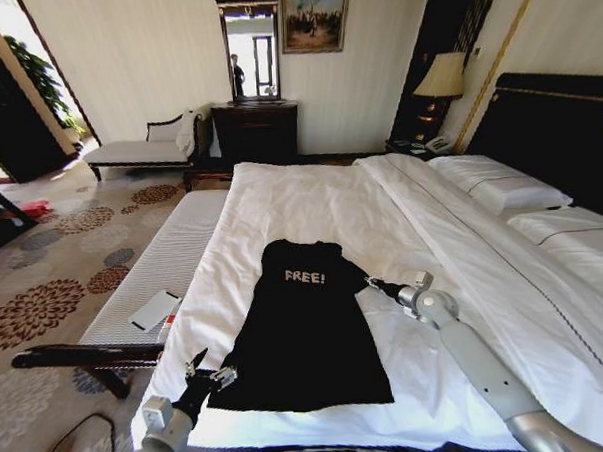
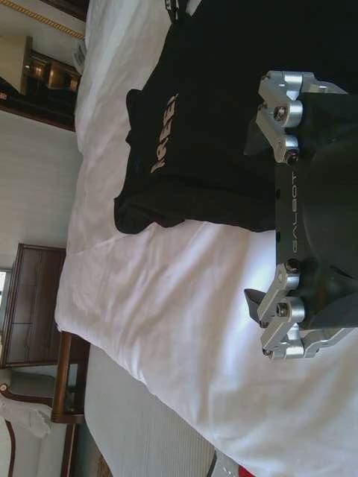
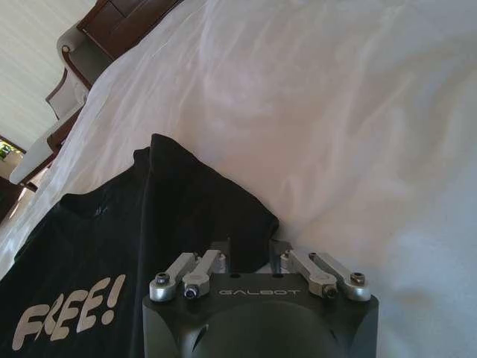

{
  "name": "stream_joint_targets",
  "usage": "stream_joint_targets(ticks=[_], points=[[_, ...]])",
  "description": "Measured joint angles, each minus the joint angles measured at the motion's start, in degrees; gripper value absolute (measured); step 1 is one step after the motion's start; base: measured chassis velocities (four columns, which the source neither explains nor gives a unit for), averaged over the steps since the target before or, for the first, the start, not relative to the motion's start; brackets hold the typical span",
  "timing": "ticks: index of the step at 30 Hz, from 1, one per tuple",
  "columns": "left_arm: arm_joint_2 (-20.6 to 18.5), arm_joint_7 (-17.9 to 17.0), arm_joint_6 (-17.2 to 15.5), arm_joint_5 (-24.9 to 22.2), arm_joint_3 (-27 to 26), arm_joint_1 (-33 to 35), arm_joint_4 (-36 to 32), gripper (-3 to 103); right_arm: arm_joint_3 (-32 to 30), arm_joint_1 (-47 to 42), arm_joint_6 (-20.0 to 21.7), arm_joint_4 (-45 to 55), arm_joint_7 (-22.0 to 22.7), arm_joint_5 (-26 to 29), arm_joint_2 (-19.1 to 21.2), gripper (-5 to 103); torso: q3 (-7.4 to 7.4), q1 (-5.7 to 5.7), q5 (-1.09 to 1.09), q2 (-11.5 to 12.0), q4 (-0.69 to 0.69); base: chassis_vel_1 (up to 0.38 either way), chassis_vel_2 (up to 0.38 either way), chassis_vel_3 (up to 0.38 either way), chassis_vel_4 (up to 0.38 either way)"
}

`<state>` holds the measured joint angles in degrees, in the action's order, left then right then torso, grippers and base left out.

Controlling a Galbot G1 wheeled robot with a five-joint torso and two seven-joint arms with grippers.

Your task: Fold the clothes on the bed.

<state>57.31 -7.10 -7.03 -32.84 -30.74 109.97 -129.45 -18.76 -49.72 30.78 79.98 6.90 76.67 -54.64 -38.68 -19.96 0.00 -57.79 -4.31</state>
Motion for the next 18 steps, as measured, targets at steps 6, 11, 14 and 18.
stream_joint_targets(ticks=[6,11,14,18], points=[[0.15,0.0,0.02,-0.14,0.42,-0.35,0.2,100,-0.08,-0.26,-0.27,0.0,-0.07,-0.34,0.24,8,0.0,0.0,0.0,0.0,0.0,0.0,0.0,0.0,0.0],[0.25,0.0,0.1,-0.14,0.68,-0.43,0.39,100,-0.2,-0.6,-0.49,0.08,-0.16,-0.59,0.58,1,0.0,0.0,0.0,0.0,0.0,0.0,0.0,0.0,0.0],[0.26,0.0,0.11,-0.19,0.65,-0.44,0.39,100,-0.16,-0.62,-0.75,0.02,-0.24,-0.82,0.69,0,0.0,0.0,0.0,0.0,0.0,0.0,0.0,0.0,0.0],[0.26,0.0,0.13,-0.31,0.51,-0.43,0.38,100,-0.09,-0.43,-1.08,-0.09,-0.26,-1.03,0.69,0,0.0,0.0,0.0,0.0,0.0,0.0,0.0,0.0,0.0]])
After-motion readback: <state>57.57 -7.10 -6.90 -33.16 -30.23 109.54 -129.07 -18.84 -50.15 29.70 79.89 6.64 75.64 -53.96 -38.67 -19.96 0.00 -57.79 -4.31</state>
